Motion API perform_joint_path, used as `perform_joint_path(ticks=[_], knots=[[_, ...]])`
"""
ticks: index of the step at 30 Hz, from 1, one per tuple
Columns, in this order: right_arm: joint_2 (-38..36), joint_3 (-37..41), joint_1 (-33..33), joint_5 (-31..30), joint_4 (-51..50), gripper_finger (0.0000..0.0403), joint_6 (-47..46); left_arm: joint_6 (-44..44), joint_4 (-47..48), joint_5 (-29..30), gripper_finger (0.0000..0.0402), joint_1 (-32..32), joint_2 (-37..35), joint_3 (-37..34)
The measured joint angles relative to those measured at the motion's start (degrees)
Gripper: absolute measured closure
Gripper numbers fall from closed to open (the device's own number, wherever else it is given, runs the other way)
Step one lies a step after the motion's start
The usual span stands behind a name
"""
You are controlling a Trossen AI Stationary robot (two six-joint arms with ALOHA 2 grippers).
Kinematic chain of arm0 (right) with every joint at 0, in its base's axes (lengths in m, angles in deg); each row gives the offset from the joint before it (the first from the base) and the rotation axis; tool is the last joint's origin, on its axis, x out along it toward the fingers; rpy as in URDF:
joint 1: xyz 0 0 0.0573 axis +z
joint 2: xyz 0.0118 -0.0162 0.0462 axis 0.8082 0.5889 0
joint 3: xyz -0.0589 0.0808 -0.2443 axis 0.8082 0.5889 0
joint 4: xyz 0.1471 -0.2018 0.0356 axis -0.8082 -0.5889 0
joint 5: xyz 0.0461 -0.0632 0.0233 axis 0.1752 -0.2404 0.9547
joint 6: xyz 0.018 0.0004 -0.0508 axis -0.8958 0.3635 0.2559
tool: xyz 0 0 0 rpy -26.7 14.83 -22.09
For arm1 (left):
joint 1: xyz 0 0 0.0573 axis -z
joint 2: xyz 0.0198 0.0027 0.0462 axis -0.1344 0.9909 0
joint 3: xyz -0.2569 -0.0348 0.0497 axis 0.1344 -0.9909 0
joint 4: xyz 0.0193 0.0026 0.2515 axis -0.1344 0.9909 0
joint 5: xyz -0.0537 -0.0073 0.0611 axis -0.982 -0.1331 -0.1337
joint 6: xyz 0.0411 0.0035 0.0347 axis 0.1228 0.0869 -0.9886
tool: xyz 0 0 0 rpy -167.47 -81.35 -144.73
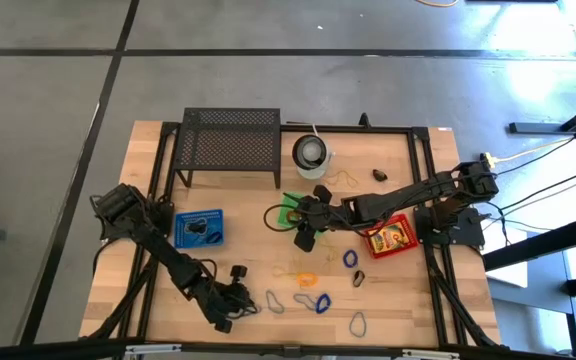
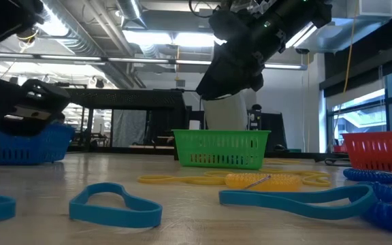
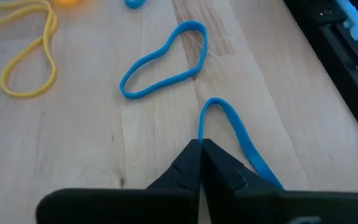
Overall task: Pick & Place Office Desk Supplies
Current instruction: Put the blue rubber band into the blue bin
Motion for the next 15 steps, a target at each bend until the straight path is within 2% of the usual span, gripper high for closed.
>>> perform_joint_path(ticks=[2, 5, 10, 15], knots=[[0.0, 0.0, 0.0, 0.0, 0.0, 0.0236, 0.0, -2.5, -0.2, 1.7, 0.0399, 0.0, -0.6, -0.1], [0.0, 0.0, 0.0, 0.5, 0.0, 0.0236, -0.1, -5.8, -0.5, 8.3, 0.0398, 0.0, -2.3, -0.3], [0.0, 0.0, 0.0, 0.7, 0.0, 0.0236, -1.1, -12.4, -2.7, 23.3, 0.0398, 0.1, -5.2, -0.2], [0.0, 0.0, 0.0, 0.6, 0.0, 0.0236, -1.2, -22.0, -12.6, 39.9, 0.0398, 0.0, -6.9, -0.1]])
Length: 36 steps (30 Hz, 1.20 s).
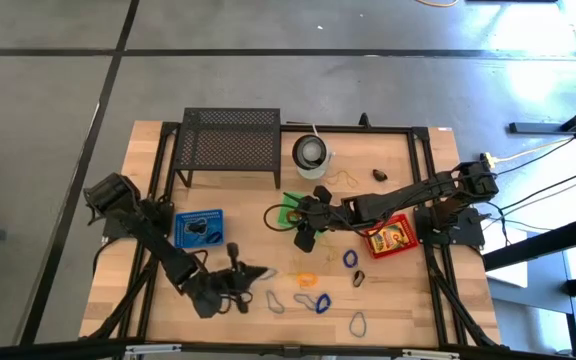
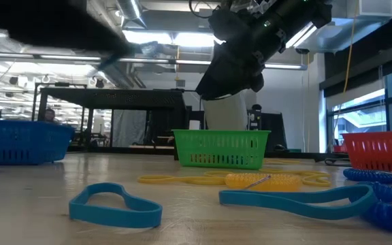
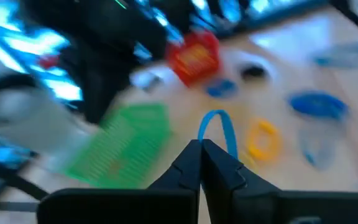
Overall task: Pick & Place Office Desk Supplies
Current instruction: Put the blue rubber band into the blue bin
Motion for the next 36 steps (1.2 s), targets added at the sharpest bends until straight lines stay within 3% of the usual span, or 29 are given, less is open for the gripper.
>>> perform_joint_path(ticks=[3, 7, 9, 16, 21, 25, 32, 36], knots=[[0.0, 0.0, 0.0, 0.0, 0.0, 0.0236, 0.0, -7.3, -10.7, 6.4, 0.0398, 0.0, -0.1, 0.0], [0.0, 0.0, 0.0, 0.0, 0.4, 0.0236, 0.0, -12.5, -23.5, 8.2, 0.0398, -0.5, -0.1, 0.0], [0.0, 0.0, 0.0, 0.0, 0.5, 0.0236, 0.0, -13.8, -29.3, 6.2, 0.0398, -0.9, -0.1, 0.0], [0.0, 0.0, 0.0, -0.2, 0.5, 0.0236, 0.1, -18.4, -47.0, -9.5, 0.0398, -1.9, -0.2, 0.0], [0.0, 0.0, 0.0, -0.2, 0.5, 0.0236, 0.1, -21.0, -51.1, -9.9, 0.0398, -2.0, -0.2, 0.0], [0.0, 0.0, 0.0, -0.2, 0.5, 0.0236, 0.1, -22.1, -48.5, -3.9, 0.0398, -2.0, -0.2, 0.1], [0.0, 0.0, 0.0, -0.2, 0.5, 0.0236, 0.1, -23.7, -40.5, 24.7, 0.0398, 0.7, -0.2, 0.1], [0.0, 0.0, 0.0, -0.2, 0.4, 0.0236, 0.2, -30.2, -41.8, 27.1, 0.0398, 2.5, -0.2, -1.2]])
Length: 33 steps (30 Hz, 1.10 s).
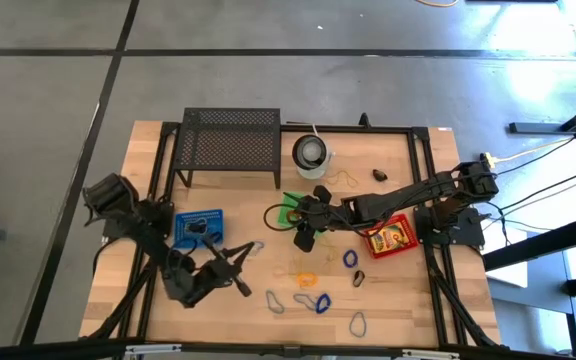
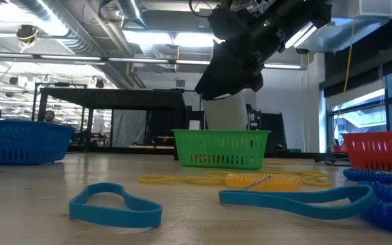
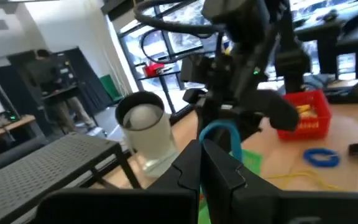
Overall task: Pick & Place Office Desk Supplies
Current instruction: Put the blue rubber band into the blue bin
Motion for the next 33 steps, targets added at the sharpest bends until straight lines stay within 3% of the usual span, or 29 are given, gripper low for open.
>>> perform_joint_path(ticks=[10, 18, 26, 33], knots=[[0.0, 0.0, 0.0, 0.0, 0.0, 0.0236, -0.4, -6.0, -3.7, -0.1, 0.0398, -2.1, -2.1, -0.7], [0.0, 0.0, 0.0, 0.0, 0.2, 0.0236, -0.2, -4.8, -3.4, -1.7, 0.0398, -4.5, -4.9, -0.7], [0.0, 0.0, 0.0, 0.0, 0.4, 0.0236, -0.2, 10.4, 3.5, -20.7, 0.0398, -4.6, -4.9, -0.7], [0.0, 0.0, 0.0, 0.0, 0.4, 0.0236, -0.1, 34.7, 25.2, -24.4, 0.0398, -4.6, -4.9, -0.7]])
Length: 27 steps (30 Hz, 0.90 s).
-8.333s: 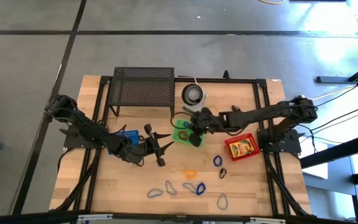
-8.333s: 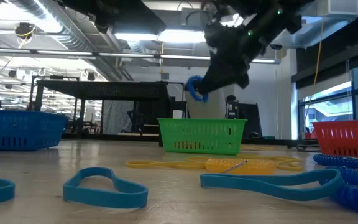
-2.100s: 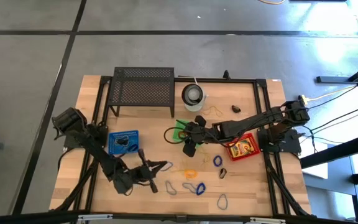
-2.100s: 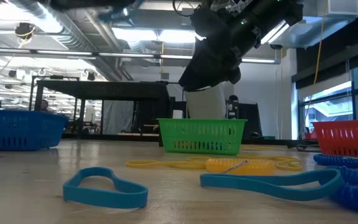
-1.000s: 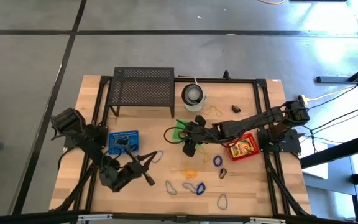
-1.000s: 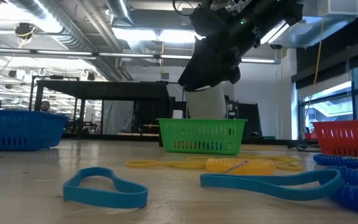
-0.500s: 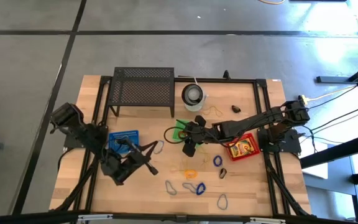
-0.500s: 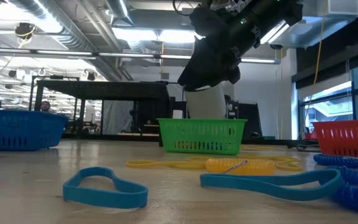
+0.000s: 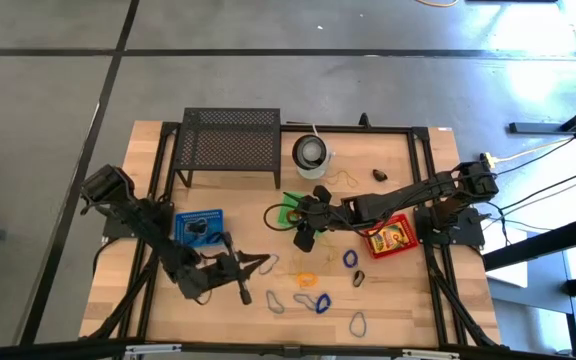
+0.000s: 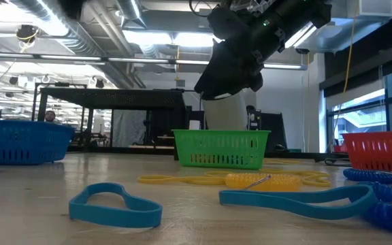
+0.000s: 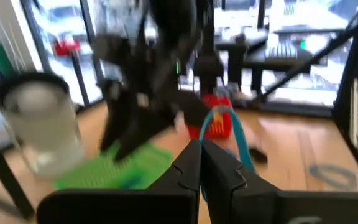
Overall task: Pick & Place Office Desk Supplies
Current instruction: Put the blue rubber band into the blue bin
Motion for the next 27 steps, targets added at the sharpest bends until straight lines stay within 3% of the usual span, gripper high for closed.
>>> perform_joint_path(ticks=[8, 20, 24, 27], knots=[[0.0, 0.0, 0.0, 0.0, 0.0, 0.0236, 0.0, 26.4, 31.1, -17.1, 0.0398, -4.0, -5.7, 0.0], [0.0, 0.0, 0.0, 0.0, 0.0, 0.0236, 1.1, 52.2, 82.5, -23.4, 0.0398, -7.8, -26.8, 0.0], [0.0, 0.0, 0.0, 0.1, 0.0, 0.0236, 1.1, 61.9, 97.6, -30.0, 0.0398, -7.0, -29.2, 0.0], [0.0, 0.0, 0.0, 0.2, 0.0, 0.0236, 1.1, 69.7, 106.8, -31.0, 0.0398, -6.2, -28.7, 0.0]])
